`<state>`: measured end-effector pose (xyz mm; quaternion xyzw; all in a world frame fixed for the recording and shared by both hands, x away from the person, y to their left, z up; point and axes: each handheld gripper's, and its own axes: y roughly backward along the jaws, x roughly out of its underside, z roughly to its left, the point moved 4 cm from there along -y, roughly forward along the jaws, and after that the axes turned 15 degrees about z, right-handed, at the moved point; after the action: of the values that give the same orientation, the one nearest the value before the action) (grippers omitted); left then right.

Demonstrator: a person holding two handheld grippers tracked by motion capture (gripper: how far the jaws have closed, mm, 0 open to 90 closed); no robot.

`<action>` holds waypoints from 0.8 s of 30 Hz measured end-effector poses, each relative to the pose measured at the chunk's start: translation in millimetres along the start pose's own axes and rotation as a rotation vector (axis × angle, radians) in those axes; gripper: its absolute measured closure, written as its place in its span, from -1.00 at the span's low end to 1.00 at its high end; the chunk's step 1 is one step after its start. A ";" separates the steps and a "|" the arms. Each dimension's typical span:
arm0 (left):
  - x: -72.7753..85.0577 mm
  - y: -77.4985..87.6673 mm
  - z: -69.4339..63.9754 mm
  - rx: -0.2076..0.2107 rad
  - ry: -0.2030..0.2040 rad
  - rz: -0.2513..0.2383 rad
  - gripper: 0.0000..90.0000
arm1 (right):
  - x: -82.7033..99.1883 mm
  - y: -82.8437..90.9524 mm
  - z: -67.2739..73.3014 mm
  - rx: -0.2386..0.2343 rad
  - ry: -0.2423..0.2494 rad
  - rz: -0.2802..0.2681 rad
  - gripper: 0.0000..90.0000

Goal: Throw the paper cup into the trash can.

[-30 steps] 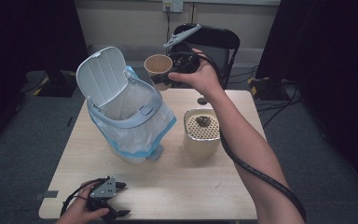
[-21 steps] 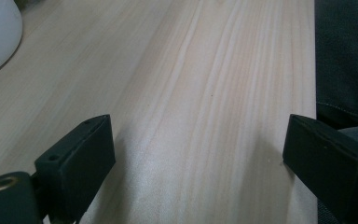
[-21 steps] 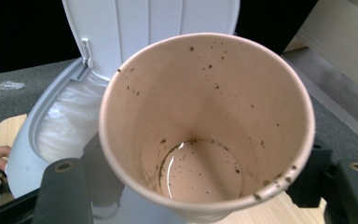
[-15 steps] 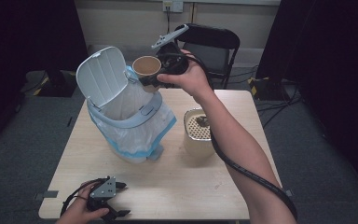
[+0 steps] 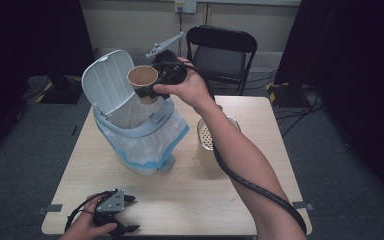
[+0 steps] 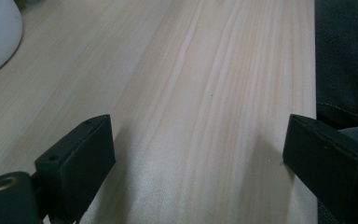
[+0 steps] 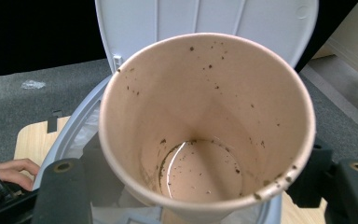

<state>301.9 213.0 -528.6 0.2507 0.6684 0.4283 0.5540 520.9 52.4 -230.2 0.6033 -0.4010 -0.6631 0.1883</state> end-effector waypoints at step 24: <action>-0.1 -0.2 0.0 -0.004 -0.003 -0.003 -0.82 | -4.4 -39.8 -0.3 -0.049 -0.014 0.012 -0.41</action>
<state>302.0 212.8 -528.7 0.2492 0.6672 0.4282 0.5563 531.4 79.7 -257.6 0.5914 -0.3896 -0.6759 0.2040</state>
